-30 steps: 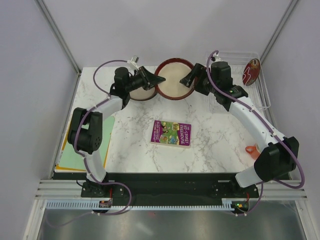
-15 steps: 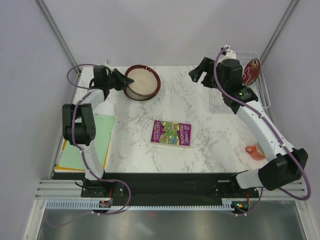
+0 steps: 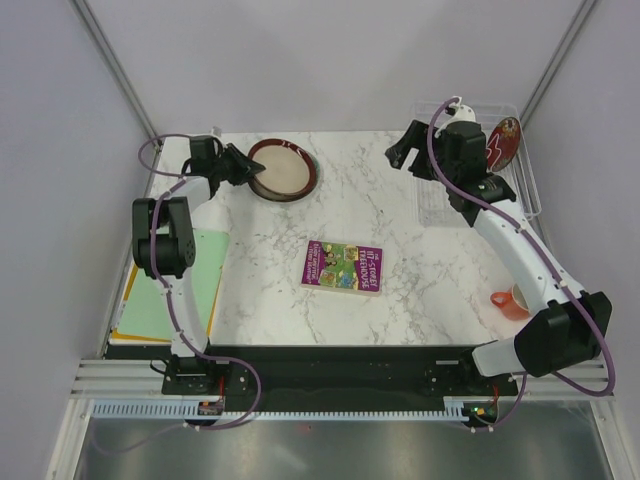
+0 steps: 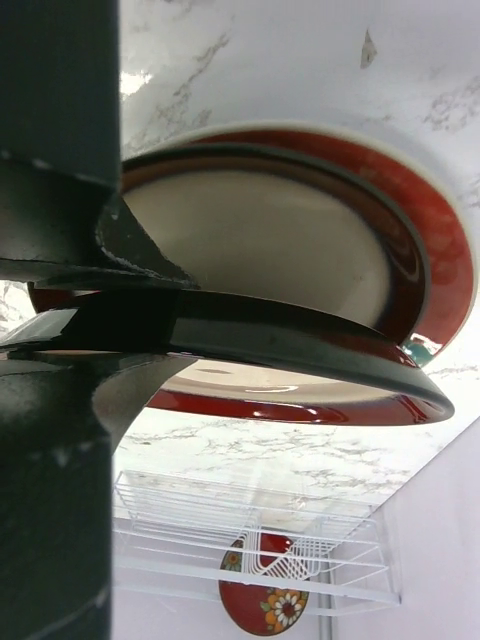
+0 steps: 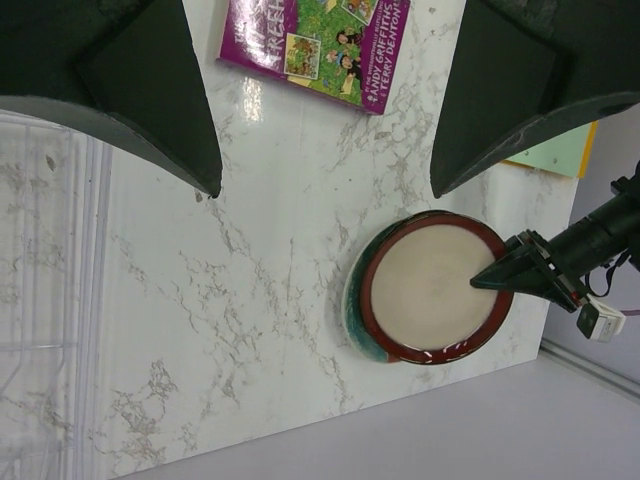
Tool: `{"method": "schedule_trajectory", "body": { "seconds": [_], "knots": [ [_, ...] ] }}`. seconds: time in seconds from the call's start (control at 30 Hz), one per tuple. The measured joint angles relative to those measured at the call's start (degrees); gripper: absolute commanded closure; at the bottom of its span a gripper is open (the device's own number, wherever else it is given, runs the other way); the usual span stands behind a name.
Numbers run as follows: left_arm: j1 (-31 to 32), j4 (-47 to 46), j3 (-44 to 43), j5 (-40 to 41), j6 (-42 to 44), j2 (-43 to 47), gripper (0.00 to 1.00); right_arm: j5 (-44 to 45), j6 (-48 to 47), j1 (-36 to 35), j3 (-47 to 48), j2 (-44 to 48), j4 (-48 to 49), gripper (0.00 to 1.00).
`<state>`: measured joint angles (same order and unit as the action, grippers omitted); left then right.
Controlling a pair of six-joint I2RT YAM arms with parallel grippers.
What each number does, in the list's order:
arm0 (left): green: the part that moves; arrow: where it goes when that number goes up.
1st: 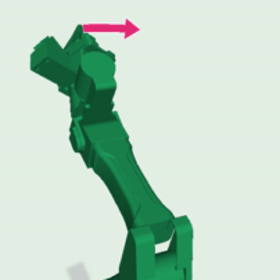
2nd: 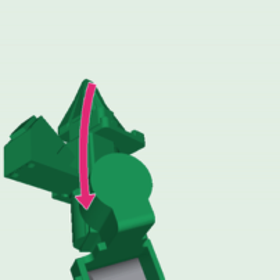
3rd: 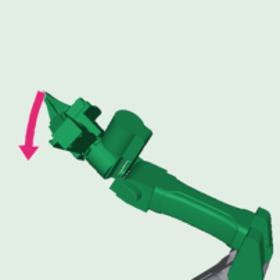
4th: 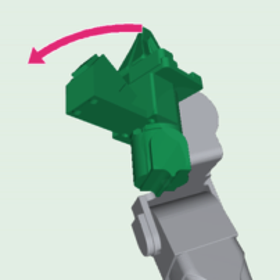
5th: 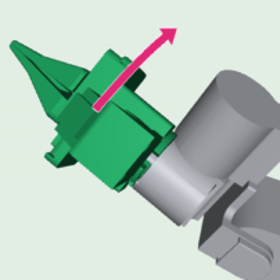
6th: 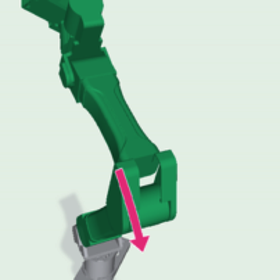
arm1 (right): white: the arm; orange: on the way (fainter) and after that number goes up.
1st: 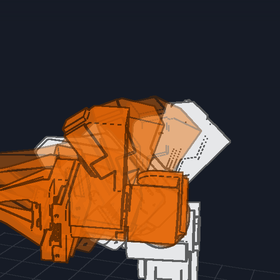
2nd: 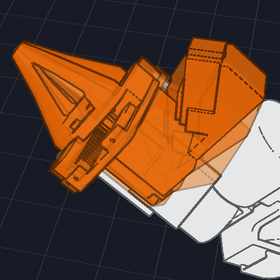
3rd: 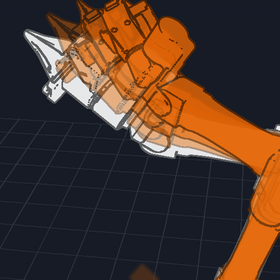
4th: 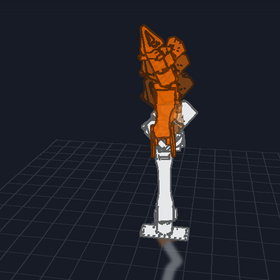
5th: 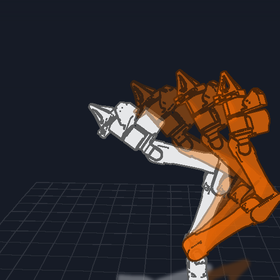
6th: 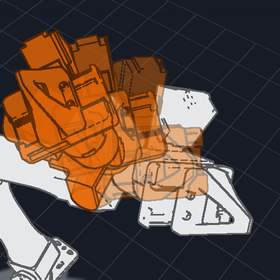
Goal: Unload the plates from the dish rack
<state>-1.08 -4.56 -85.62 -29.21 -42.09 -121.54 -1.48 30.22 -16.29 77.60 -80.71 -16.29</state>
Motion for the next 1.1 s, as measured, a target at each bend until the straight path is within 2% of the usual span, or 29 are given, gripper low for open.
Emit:
{"method": "schedule_trajectory", "body": {
  "seconds": [0.1,0.2,0.23,0.33,0.5,0.53,0.9,1.1],
  "knots": [
    [-0.6,0.0,0.0,0.0,0.0,-0.6,0.98,0.0,-0.1,0.6,-0.6,0.0,0.0,0.09],
    [-1.1,0.2,0.0,-0.3,0.0,-0.7,0.85,-0.1,-0.2,1.1,-1.1,0.0,0.0,0.09],
    [-1.1,0.3,-0.2,-0.3,0.0,-0.7,0.72,-0.2,-0.3,1.3,-1.1,0.0,-0.1,0.09],
    [-1.1,0.8,-0.4,-0.5,0.0,-0.7,0.56,-0.2,-0.6,1.9,-1.1,0.0,-0.1,0.09],
    [-1.1,2.4,-0.7,-1.0,0.5,-0.9,0.45,0.5,-2.5,3.9,-0.5,0.0,-1.6,0.08],
    [-1.1,2.7,-0.7,-1.1,0.6,-1.1,0.16,1.0,-3.0,4.2,0.0,0.0,-2.1,0.08],
    [-1.0,5.6,-2.6,-2.4,2.8,-1.6,0.06,3.8,-6.4,7.1,3.6,0.0,-4.4,0.08],
    [-0.4,11.5,-5.6,0.2,6.3,-1.6,0.02,12.8,-11.0,7.9,8.6,-0.3,-8.7,0.07]
  ]
}}
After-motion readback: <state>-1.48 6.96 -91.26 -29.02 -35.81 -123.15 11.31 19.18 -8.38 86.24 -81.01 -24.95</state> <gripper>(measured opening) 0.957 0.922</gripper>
